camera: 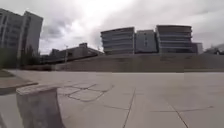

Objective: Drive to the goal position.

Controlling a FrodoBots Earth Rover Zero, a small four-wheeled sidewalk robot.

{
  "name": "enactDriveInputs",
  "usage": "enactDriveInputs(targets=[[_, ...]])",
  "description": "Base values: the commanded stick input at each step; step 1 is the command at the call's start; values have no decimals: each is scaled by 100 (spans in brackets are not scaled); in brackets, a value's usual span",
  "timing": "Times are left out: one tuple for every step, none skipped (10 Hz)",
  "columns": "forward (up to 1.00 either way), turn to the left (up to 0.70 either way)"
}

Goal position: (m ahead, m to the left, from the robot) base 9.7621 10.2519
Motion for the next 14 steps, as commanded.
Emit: enactDriveInputs(targets=[[100,3],[100,3],[100,3],[100,3],[100,3],[100,5],[100,8],[100,24],[100,40],[100,40],[100,40],[100,40],[100,40],[100,34]])
